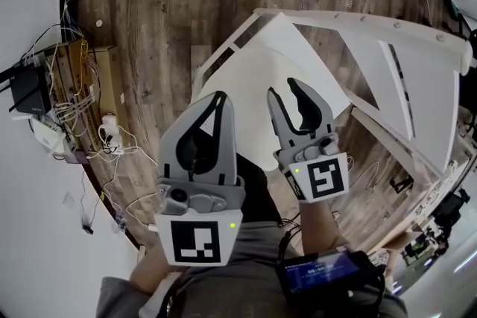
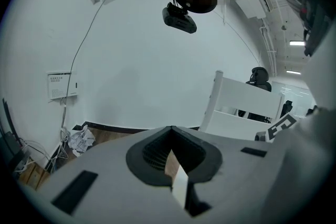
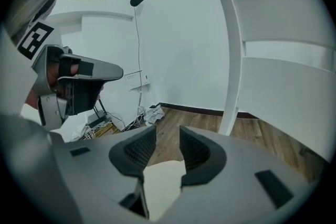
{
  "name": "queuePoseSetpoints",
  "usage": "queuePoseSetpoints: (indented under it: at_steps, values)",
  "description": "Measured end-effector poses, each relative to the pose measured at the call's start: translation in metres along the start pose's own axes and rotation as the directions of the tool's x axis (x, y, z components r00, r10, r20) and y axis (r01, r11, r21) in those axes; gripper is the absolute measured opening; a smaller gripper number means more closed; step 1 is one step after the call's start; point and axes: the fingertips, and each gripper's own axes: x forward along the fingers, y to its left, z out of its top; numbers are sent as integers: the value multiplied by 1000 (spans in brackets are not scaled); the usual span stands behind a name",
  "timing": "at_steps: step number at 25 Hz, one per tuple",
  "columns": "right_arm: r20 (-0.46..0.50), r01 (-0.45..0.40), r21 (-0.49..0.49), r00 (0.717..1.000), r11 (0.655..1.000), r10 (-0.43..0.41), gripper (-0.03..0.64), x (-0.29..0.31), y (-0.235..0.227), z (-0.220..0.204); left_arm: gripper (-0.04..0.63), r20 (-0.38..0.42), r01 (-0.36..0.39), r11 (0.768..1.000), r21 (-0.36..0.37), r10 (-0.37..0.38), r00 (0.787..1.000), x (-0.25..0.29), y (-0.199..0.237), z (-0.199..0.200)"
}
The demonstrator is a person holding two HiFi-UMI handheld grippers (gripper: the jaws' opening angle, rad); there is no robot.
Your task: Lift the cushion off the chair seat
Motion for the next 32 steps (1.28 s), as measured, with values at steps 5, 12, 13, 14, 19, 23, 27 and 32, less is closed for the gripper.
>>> queuePoseSetpoints:
  at_steps: [5,12,13,14,19,23,27,32]
  values:
    - [-23,-15,29,1000,999,16,170,15,-10,-20,6,-14,-3,1000,-15,2,1000,9,2,-9]
    - [-93,-35,-16,995,999,33,212,33,-17,-42,6,-37,-3,1000,-28,2,999,26,7,-24]
    - [-108,-30,-33,994,999,26,219,35,-20,-45,6,-39,-7,999,-32,6,999,28,8,-26]
    - [-122,-21,-44,992,999,16,224,36,-23,-50,6,-43,-11,999,-36,10,999,30,10,-29]
    - [-191,-27,-77,982,997,12,261,51,-24,-71,6,-73,-21,998,-60,16,997,36,17,-45]
    - [-236,-55,-113,971,992,26,281,62,-21,-86,6,-89,-21,997,-71,15,996,37,23,-55]
    - [-294,-86,-195,955,977,26,307,74,-21,-98,6,-102,-33,996,-82,24,994,37,33,-62]
    - [-390,-81,-368,918,926,-75,308,84,-28,-123,6,-105,-48,994,-95,38,994,38,43,-65]
